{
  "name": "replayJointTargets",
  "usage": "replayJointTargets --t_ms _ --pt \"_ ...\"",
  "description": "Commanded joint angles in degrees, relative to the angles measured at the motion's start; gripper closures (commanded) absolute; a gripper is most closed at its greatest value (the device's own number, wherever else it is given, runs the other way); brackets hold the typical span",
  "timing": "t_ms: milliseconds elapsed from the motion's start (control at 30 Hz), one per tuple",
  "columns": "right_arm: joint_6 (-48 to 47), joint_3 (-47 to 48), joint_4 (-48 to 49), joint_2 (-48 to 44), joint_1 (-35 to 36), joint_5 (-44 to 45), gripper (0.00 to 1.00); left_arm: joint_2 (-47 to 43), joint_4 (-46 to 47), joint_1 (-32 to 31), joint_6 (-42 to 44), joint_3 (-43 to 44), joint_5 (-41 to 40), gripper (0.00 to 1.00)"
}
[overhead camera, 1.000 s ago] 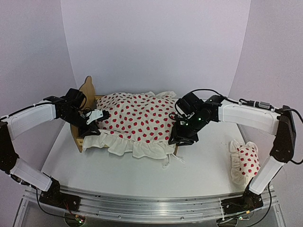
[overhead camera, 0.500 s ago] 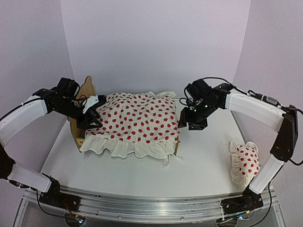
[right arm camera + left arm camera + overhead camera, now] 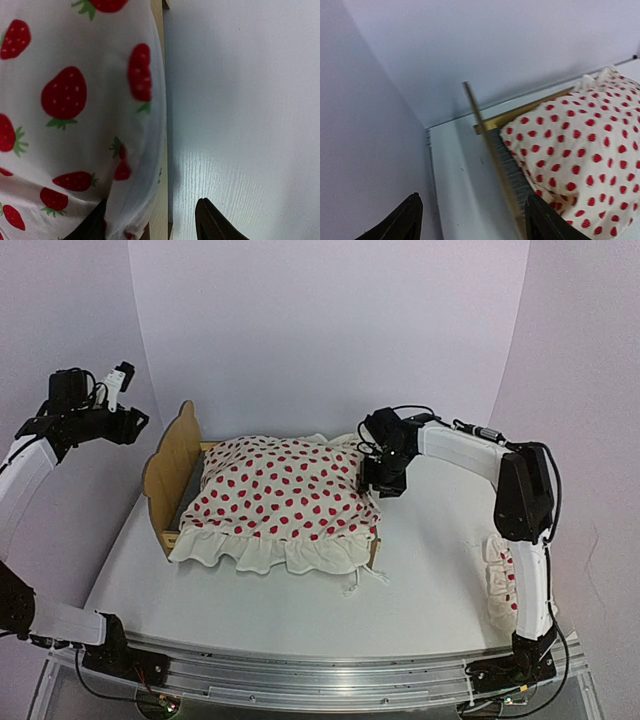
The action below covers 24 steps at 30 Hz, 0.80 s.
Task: Set up the pet bed
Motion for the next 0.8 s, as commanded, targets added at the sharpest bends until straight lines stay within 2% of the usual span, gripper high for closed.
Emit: replayJointTargets --t_ms 0,133,267,467,567,767 --pt "-1.37 3.60 -0.18 2.01 -1.87 -0.56 0.46 -1.21 5.31 8.78 -4.60 -2.26 -4.30 0.31" --pt "-4.09 5.17 0.10 4.25 -2.98 -3.03 0.46 0.28 8.22 14.74 -7.09 -8.60 -2.72 0.34" --pt "-5.18 6.45 0.19 5.73 -5.35 -3.76 0.46 1.18 12.34 16.22 -5.25 -18.76 1.50 0.38" --pt "-8.41 6.87 0.81 5.71 -9.09 -8.36 0.46 4.85 15.49 16.06 -4.77 -26.49 16.21 0.45" --pt "-11.93 7.48 0.93 4.67 -10.02 -11.06 0.46 8.39 15.61 13.84 -4.05 -26.01 17.60 0.48" --pt "-15.88 4.80 0.95 -0.56 -12.47 -12.95 0.44 14.61 13.58 3.58 -2.23 -21.77 17.08 0.48"
